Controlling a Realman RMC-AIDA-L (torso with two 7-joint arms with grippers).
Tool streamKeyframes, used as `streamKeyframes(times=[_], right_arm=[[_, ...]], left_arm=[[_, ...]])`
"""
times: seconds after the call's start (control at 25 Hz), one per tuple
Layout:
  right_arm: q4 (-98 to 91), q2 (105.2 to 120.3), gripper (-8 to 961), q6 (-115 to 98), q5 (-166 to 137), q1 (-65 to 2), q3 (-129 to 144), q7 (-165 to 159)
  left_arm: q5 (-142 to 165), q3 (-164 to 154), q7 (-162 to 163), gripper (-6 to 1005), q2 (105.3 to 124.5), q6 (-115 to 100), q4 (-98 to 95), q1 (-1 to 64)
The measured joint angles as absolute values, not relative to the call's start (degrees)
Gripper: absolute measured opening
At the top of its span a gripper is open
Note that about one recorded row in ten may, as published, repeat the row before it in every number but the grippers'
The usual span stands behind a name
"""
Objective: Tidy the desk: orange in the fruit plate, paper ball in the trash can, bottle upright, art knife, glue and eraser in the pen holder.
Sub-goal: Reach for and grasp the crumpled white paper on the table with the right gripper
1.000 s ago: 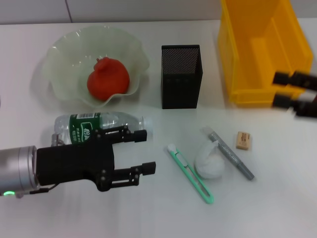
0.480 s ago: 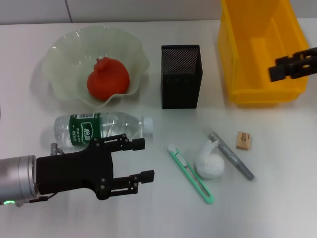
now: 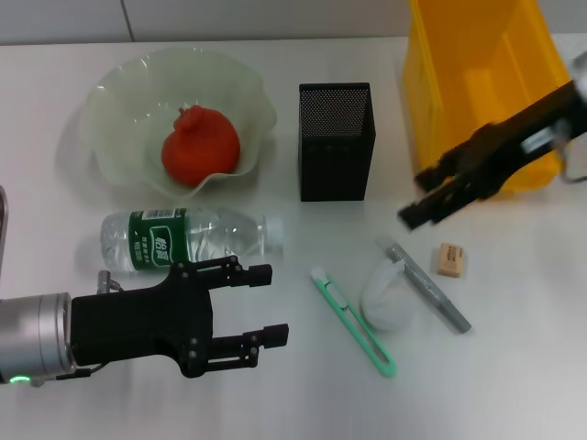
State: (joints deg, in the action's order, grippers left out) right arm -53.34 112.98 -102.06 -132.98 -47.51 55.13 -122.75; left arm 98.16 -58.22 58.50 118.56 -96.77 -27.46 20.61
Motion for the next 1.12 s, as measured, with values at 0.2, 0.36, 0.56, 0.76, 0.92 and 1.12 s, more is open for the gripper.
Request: streamKeyframes(times=[0.2, 0.36, 0.56, 0.76, 0.92, 1.12], right_arm=[[-53.5, 115.54, 822, -99.53, -133.15, -46.71, 62.4, -116.57], [-55.33, 117.51, 820, -97.3, -134.98, -45.35, 63.9, -112.36], [-55.61, 118.91, 821, -96.1, -137.74, -45.08, 68.06, -109.4], [-55.16, 119.04, 822, -93.0, -138.32, -44.82, 73.44, -109.54], [-54.92, 119.17, 814, -90.84, -138.34, -44.7, 76.39, -110.15], [-54.42, 119.33, 800, -90.11, -138.08, -44.7, 77.92, -110.24]], left_arm=[[98.18, -58.26, 58.52, 709, 118.64, -96.39, -27.49, 20.79], [98.18, -58.28, 58.53, 709, 118.66, -96.2, -27.51, 20.89], [98.15, -58.27, 58.54, 709, 118.65, -95.56, -27.51, 20.95], [97.96, -58.22, 58.54, 709, 118.65, -95.31, -27.51, 20.93], [97.8, -58.1, 58.54, 709, 118.65, -95.06, -27.51, 21.08], [97.77, -58.03, 58.54, 709, 118.71, -94.49, -27.51, 21.17]])
